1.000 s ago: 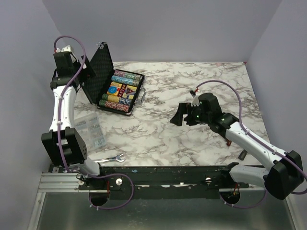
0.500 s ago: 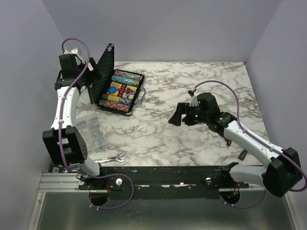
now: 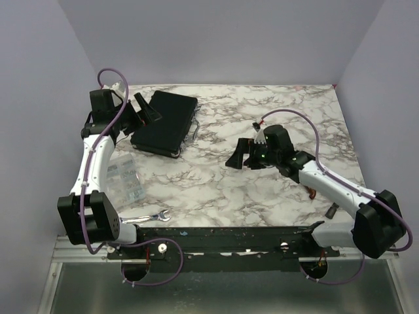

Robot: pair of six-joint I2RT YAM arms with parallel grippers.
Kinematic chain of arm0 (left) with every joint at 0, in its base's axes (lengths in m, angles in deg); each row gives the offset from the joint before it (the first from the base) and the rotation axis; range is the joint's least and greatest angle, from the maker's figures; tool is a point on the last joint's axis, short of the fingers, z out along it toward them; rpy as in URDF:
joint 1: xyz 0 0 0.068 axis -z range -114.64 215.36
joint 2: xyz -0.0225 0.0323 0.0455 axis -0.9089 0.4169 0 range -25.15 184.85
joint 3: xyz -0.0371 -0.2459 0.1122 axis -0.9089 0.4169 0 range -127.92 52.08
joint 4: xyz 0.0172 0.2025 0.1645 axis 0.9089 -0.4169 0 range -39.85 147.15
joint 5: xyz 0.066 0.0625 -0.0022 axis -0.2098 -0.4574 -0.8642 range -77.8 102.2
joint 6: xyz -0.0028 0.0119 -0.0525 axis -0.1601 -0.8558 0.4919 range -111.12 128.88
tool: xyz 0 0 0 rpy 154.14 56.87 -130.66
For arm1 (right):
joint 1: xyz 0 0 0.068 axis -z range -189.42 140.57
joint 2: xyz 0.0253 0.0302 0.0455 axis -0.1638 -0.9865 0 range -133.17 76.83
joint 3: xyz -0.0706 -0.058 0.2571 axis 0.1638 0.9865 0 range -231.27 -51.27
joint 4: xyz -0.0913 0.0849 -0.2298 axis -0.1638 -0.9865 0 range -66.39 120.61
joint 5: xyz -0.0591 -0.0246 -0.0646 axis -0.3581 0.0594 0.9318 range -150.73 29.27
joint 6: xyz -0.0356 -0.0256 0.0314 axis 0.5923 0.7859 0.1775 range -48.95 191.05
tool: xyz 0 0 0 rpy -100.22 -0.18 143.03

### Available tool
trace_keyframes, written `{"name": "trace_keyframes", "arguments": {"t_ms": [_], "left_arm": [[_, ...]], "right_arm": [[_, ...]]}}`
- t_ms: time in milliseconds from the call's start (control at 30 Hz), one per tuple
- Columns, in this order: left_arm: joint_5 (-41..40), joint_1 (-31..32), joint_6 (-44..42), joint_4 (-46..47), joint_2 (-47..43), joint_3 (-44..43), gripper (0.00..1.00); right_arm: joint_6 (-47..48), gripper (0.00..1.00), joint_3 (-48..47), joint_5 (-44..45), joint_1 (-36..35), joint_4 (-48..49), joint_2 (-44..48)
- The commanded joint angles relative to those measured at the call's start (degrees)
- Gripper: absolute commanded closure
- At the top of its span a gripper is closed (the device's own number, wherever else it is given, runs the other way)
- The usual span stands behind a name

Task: Pack up texas hold em set

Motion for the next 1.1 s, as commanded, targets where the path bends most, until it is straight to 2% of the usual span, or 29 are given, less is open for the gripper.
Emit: {"name": "trace_keyframes", "arguments": {"t_ms": [0, 233, 267, 367, 500, 733, 833, 933, 1067], "left_arm": [[5.3, 0.2, 2.0, 2.6, -2.5, 0.9, 0.03], [10.9, 0.8, 6.6, 5.9, 9.3, -3.0, 0.21], [11.9, 1.0, 7.1, 6.5, 10.9, -3.9, 0.25], [10.5, 1.9, 5.6, 5.8, 15.3, -6.4, 0.29], [10.8, 2.1, 6.1, 8.8, 19.9, -6.0, 0.38], [13.9, 4.1, 8.2, 12.9, 23.4, -4.7, 0.47], [18.5, 5.3, 12.2, 19.7, 24.9, -2.9, 0.49], [19.3, 7.1, 12.5, 20.8, 26.2, -2.7, 0.5], [17.6, 7.2, 14.0, 19.9, 28.6, -2.2, 0.5]], "right_arm": [[-3.7, 0.0, -2.3, -2.0, -0.3, 6.4, -4.5], [-11.5, 0.0, -9.0, -4.5, -0.3, 21.6, -20.0], [-11.9, 0.0, -11.2, -5.1, -0.3, 22.6, -22.7], [-11.5, 0.02, -19.7, -5.6, -0.3, 23.4, -31.1], [-9.4, 0.09, -31.6, -4.9, -0.1, 22.5, -40.8], [-7.1, 0.27, -49.7, -2.3, -0.1, 21.7, -55.0], [-7.7, 0.41, -55.4, -2.3, 0.7, 22.5, -59.5], [-9.3, 0.57, -61.0, -3.9, 1.7, 22.6, -63.7], [-9.3, 0.64, -67.0, -4.8, 2.6, 22.7, -68.3]]}}
